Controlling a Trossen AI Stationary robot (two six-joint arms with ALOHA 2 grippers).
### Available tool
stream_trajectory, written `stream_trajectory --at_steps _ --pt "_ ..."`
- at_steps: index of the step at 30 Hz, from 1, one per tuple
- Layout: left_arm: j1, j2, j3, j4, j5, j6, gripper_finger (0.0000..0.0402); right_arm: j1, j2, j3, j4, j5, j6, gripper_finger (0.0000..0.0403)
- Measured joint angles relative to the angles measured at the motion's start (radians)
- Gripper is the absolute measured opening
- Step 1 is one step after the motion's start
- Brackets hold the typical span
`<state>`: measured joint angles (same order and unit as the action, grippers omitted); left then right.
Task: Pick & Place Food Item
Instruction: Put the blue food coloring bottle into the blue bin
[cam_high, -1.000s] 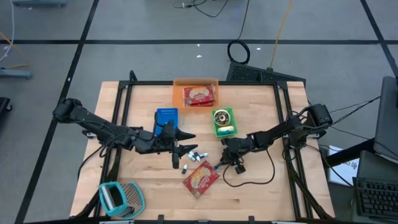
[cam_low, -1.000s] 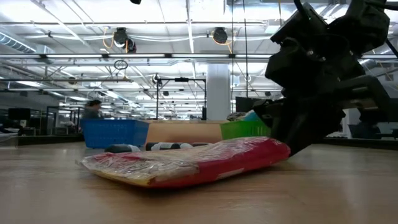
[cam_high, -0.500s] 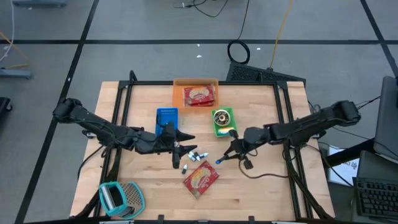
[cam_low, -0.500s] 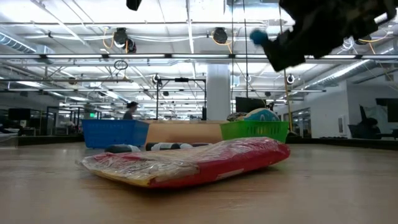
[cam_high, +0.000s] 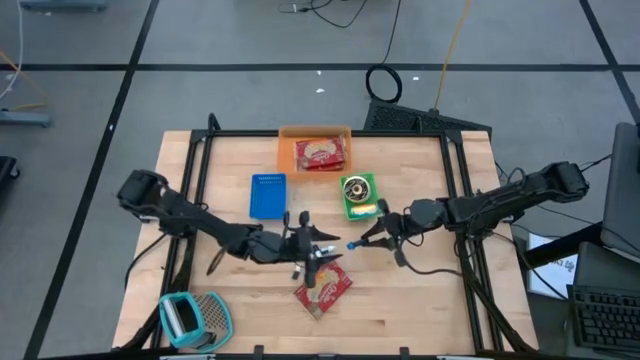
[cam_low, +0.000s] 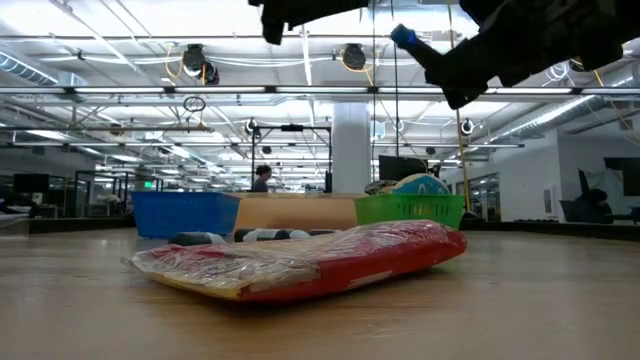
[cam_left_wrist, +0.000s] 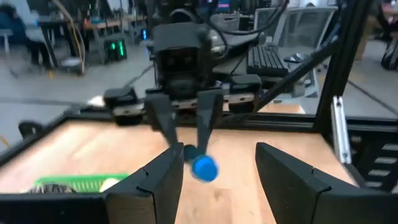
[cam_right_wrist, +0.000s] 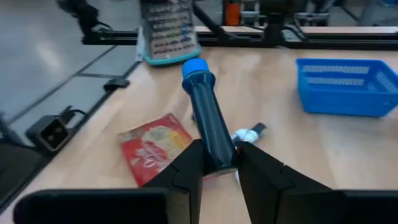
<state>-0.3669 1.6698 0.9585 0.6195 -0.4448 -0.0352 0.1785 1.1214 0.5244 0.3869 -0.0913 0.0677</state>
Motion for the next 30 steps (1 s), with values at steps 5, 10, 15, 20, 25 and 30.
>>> stream_trajectory --at_steps 5,10,15,20,25,30 --pt "0.007 0.062 0.000 0.079 0.002 0.099 0.0202 0.000 0.001 -0.007 0.023 0.042 0.000 0.0075" --pt "0.029 0.079 0.000 0.086 0.000 0.082 0.0202 0.001 0.000 -0.007 0.097 0.042 0.000 0.0077" --pt "0.062 0.078 0.000 0.102 0.001 0.029 0.0202 0.016 0.001 -0.007 0.132 0.045 0.000 0.0076" --pt "0.084 0.078 0.000 0.109 0.051 -0.002 0.0202 0.031 0.000 -0.007 0.134 0.071 -0.002 0.0075" --pt "0.084 0.078 0.000 0.145 0.092 0.026 0.0202 0.033 0.001 -0.007 0.137 0.094 -0.026 0.0078" --pt "0.084 0.078 0.000 0.142 0.085 0.026 0.0202 0.033 0.001 -0.007 0.141 0.094 -0.027 0.0072"
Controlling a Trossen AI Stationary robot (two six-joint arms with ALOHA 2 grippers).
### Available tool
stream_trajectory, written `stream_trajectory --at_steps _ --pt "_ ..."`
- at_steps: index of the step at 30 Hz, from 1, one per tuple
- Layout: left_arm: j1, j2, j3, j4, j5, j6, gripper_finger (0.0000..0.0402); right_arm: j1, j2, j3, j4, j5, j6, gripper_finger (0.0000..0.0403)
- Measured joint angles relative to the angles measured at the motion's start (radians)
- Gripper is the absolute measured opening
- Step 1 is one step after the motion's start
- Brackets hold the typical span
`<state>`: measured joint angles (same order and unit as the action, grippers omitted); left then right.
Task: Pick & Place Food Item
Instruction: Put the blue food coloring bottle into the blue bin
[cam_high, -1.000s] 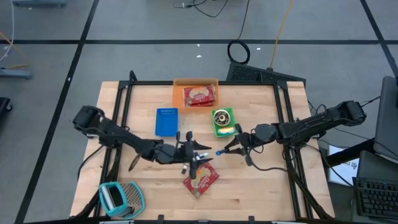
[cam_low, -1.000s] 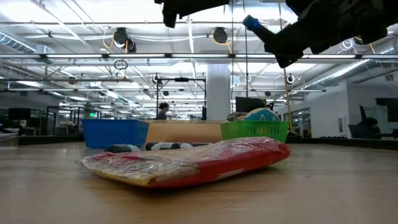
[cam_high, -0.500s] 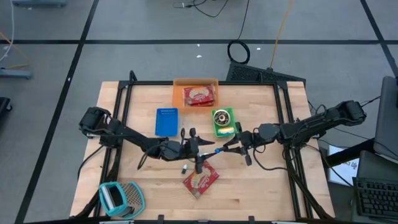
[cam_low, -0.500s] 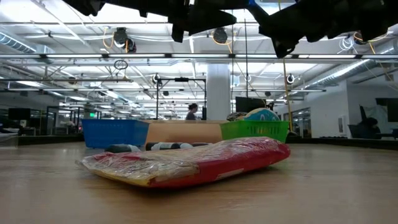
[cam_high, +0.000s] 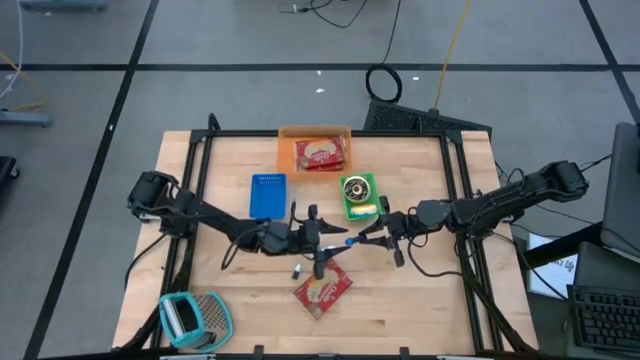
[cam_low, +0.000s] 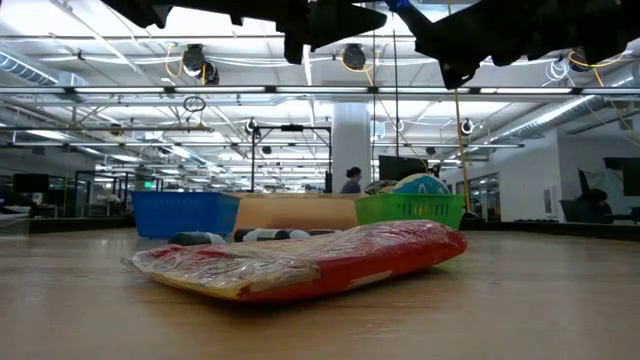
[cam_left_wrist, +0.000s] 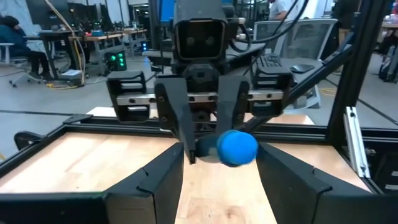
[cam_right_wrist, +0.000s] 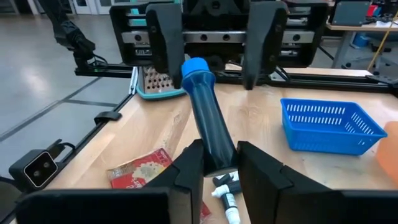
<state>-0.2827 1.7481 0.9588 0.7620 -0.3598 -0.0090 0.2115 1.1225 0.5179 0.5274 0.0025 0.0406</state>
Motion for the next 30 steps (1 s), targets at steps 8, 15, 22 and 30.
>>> stream_trajectory --at_steps 8,15,22,30 --pt "0.003 0.000 0.000 0.000 0.001 0.026 0.0202 0.000 0.000 0.001 0.034 0.000 -0.011 0.0076" --pt "0.006 0.000 0.001 0.004 -0.001 0.026 0.0202 0.000 0.017 0.001 0.047 0.009 -0.019 0.0073" --pt "0.007 0.058 0.066 0.004 0.005 0.081 0.0202 0.000 0.054 0.001 0.081 0.027 -0.027 0.0073" --pt "0.010 0.059 0.075 -0.006 -0.056 0.094 0.0202 0.000 0.049 0.001 0.082 0.025 -0.030 0.0076"
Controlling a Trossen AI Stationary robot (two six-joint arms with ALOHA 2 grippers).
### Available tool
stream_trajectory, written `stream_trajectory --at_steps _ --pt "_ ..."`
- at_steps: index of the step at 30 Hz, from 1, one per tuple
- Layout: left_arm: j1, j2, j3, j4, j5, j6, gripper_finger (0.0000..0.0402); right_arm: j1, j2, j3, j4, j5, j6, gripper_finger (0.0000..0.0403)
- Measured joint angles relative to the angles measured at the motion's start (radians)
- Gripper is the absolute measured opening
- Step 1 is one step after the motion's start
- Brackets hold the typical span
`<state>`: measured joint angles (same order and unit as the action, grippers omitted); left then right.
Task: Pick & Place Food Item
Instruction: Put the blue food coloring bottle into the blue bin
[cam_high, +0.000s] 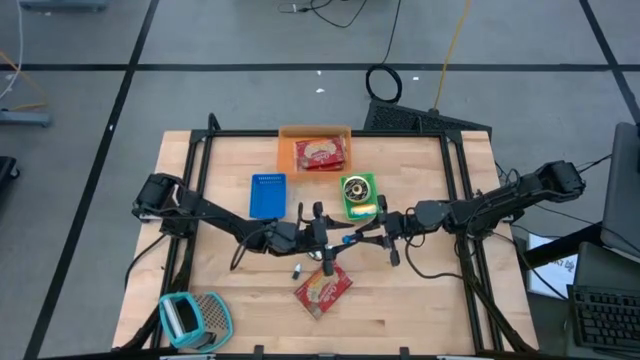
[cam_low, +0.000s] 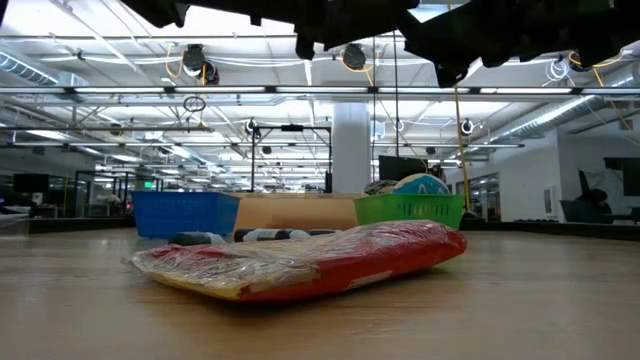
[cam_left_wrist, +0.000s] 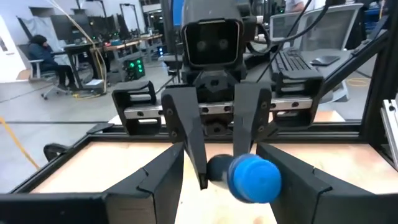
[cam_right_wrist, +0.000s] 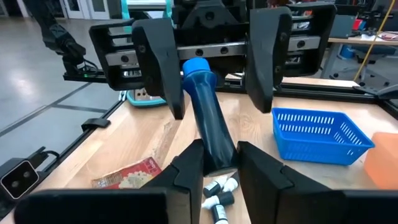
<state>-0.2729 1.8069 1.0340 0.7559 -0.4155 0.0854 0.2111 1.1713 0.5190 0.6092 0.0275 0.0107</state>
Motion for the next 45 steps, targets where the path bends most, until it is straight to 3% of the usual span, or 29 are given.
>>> stream_trajectory --at_steps 6,16,20,26,33,40,45 --pt "-0.004 -0.001 0.000 -0.003 -0.001 0.015 0.0185 0.000 0.000 0.000 0.001 -0.002 -0.004 0.0070" --pt "-0.004 -0.002 0.000 -0.015 0.017 0.011 0.0059 0.000 0.000 0.000 0.002 0.002 -0.007 0.0070" --pt "-0.004 -0.002 0.000 -0.018 0.013 0.011 0.0058 0.000 0.000 0.000 0.001 0.000 -0.015 0.0074" --pt "-0.011 -0.025 -0.001 -0.030 -0.078 -0.010 0.0090 0.000 -0.001 0.000 0.008 0.001 0.007 0.0098" --pt "-0.019 -0.120 -0.001 -0.118 -0.145 0.037 0.0059 0.002 0.000 0.000 -0.008 -0.013 0.015 0.0111" --pt "-0.039 -0.207 -0.002 -0.343 -0.342 -0.019 0.0064 0.001 -0.037 0.000 -0.034 -0.008 0.038 0.0109" --pt "-0.028 -0.266 -0.040 -0.575 -0.456 -0.204 0.0056 0.001 -0.088 0.000 -0.123 -0.007 0.057 0.0107"
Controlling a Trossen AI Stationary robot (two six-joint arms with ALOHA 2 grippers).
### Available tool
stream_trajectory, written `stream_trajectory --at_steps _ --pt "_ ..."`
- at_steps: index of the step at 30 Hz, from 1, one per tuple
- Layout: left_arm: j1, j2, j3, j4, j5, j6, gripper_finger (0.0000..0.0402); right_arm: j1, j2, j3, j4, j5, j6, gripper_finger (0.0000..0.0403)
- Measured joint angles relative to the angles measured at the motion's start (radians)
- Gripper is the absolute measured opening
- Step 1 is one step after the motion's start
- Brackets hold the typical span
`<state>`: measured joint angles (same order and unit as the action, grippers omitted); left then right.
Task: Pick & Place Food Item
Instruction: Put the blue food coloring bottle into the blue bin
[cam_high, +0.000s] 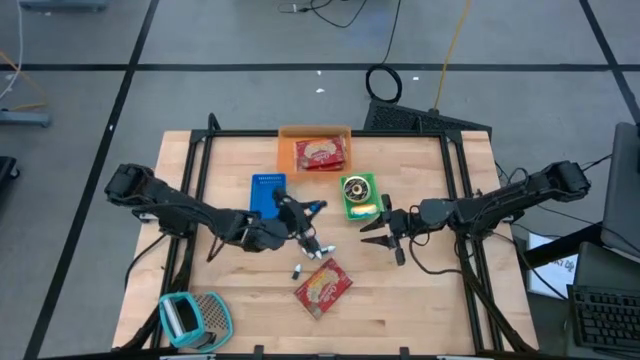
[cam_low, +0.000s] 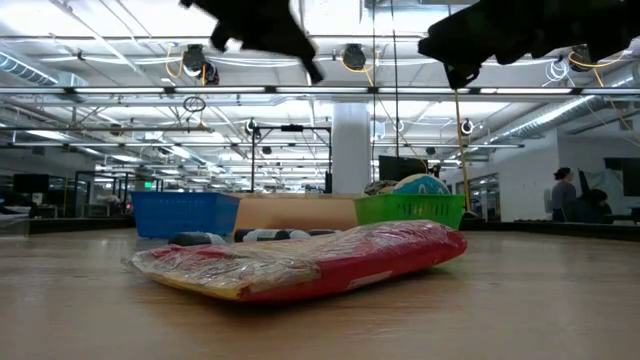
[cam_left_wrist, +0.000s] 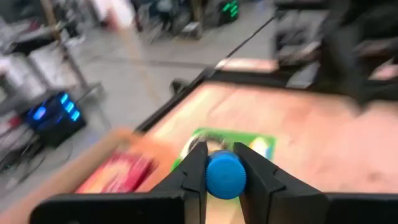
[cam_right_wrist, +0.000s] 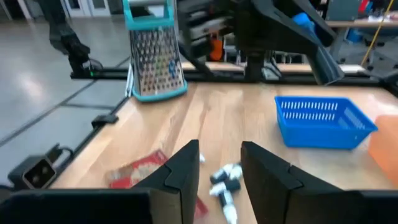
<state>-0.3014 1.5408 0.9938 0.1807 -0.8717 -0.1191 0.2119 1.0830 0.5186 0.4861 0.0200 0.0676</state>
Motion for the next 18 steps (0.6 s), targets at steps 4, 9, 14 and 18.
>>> stream_trajectory --at_steps 4,9,14,18 --pt "0.013 -0.056 -0.112 -0.048 -0.081 -0.164 0.0059 0.000 -0.045 0.000 -0.066 0.000 0.000 0.0105" --pt "0.045 -0.145 -0.300 -0.047 -0.144 -0.417 0.0062 0.000 -0.081 -0.010 -0.090 0.001 0.000 0.0104" --pt "0.067 -0.199 -0.449 -0.048 -0.177 -0.665 0.0063 0.000 -0.094 -0.026 -0.090 0.006 0.000 0.0100" --pt "0.085 -0.200 -0.511 -0.051 -0.172 -0.784 0.0064 0.000 -0.094 -0.026 -0.075 0.007 0.000 0.0100"
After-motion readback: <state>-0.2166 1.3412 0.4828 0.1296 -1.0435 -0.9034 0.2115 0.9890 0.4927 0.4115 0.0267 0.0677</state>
